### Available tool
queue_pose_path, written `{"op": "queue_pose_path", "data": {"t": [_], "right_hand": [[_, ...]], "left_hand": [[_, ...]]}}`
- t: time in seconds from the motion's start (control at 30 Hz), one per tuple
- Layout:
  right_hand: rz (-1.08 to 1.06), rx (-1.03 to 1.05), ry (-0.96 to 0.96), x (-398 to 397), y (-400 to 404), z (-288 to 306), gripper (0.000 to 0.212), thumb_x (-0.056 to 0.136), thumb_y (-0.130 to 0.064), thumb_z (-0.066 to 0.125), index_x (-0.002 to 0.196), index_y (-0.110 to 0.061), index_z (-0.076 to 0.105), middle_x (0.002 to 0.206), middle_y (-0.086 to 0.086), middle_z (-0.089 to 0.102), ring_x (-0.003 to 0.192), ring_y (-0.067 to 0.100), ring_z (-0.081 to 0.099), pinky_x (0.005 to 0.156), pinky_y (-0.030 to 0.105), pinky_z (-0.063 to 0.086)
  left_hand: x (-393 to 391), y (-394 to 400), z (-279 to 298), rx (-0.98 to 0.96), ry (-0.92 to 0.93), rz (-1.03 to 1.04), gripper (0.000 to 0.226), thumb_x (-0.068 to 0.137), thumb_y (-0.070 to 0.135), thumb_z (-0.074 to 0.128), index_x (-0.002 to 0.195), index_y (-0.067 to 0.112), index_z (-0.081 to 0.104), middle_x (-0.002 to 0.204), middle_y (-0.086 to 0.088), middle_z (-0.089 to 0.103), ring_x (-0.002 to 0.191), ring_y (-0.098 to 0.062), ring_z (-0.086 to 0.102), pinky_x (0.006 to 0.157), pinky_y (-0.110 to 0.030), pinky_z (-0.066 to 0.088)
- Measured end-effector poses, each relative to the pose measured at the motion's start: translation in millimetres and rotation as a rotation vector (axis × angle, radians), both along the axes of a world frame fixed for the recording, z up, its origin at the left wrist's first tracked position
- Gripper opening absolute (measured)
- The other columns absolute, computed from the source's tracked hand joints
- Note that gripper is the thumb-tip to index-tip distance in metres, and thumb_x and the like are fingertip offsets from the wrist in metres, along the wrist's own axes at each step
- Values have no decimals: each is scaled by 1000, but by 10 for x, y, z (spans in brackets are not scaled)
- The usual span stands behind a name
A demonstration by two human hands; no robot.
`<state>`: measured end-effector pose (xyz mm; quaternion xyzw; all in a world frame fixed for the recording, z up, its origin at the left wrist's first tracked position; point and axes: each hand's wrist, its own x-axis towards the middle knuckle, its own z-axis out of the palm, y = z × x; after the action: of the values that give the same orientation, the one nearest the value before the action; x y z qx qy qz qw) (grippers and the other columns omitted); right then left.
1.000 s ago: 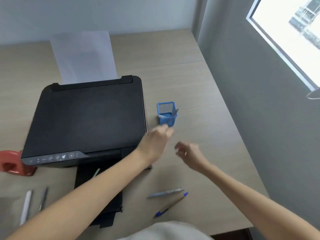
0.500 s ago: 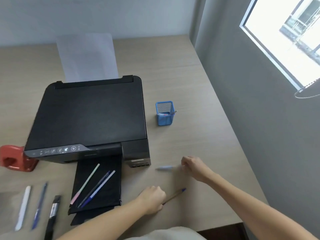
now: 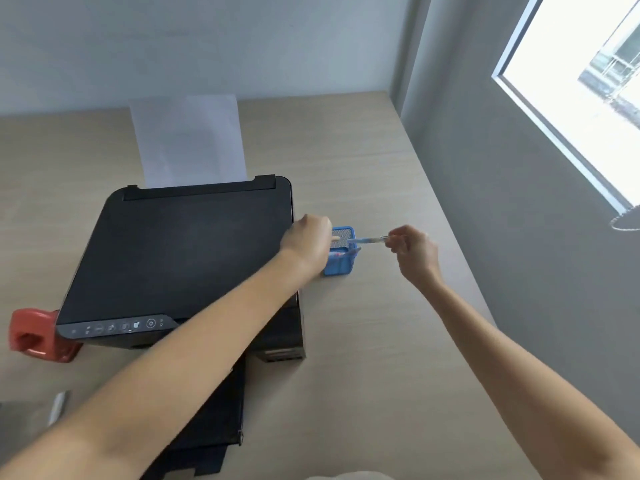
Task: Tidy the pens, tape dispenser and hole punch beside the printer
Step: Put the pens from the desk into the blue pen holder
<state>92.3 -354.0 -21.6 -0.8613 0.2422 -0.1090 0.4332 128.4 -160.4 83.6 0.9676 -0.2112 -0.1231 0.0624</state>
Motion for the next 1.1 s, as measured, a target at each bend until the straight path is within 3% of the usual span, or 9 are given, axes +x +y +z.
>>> {"op": "queue_pose_path", "data": {"t": [0.1,0.2,0.33,0.43,0.6,0.7,0.73,0.83,1.1], "right_hand": [[68,-42,61,221,160,17,20,88,-4,52,95,-6,71,88,17,75,78,28,64,80,36,53],[151,-140,112,284,206,35,21,92,-14,56,108,-9,68,102,17,74,99,33,63,90,32,41],[216,-239,5,87,313,161,21,92,-17,57,110,-13,67,103,11,75,98,28,67,86,28,37],[263,-337,-306,-326,563,278,12,93,-12,57,99,-14,67,91,6,74,83,25,66,74,30,47],[713,-410,-576,-963,1323,253,9,91,-4,58,90,-5,67,72,8,64,63,27,55,62,29,47],[1059,-462,-452,-1150,1882,25,10,92,-4,54,94,-4,64,71,9,57,62,29,49,58,33,46],[1139,-492,-385,-1180,2052,-65,10,92,-4,54,96,-6,64,73,8,56,64,28,50,58,34,48],[1247,-567,-141,-1170,2532,-317,20,87,-1,57,105,-9,61,91,8,61,78,26,60,61,33,52],[1047,-664,325,-899,2988,-611,43,84,9,53,120,-13,44,118,16,41,82,39,63,65,45,55]], "left_hand": [[287,-144,-95,56,85,23,18,85,-7,59,102,-3,63,106,-21,65,99,-38,65,68,-34,44],[395,-137,-223,105,147,-23,14,86,-4,62,99,0,63,89,-16,60,87,-32,61,67,-33,45],[342,485,19,-216,106,-112,34,87,11,68,120,6,64,113,-11,67,104,-26,64,88,-33,52],[-19,1332,231,-455,162,-79,13,86,22,69,98,23,71,94,8,73,84,-5,68,75,-18,55],[-603,2664,-250,-217,493,153,18,83,14,64,66,21,67,58,1,70,44,-2,62,48,-15,50],[-870,2987,-917,-75,459,310,13,87,11,64,77,19,67,73,2,71,61,-4,67,56,-12,49],[-935,3010,-1122,-67,435,354,4,89,15,65,91,14,68,88,-3,71,76,-14,70,66,-19,54],[-1054,3033,-1542,-5,323,365,29,90,22,64,114,7,56,116,-14,59,101,-32,64,86,-40,54],[-1158,3055,-1669,86,111,254,17,101,14,41,112,4,46,99,-14,68,83,-32,70,64,-42,54]]}}
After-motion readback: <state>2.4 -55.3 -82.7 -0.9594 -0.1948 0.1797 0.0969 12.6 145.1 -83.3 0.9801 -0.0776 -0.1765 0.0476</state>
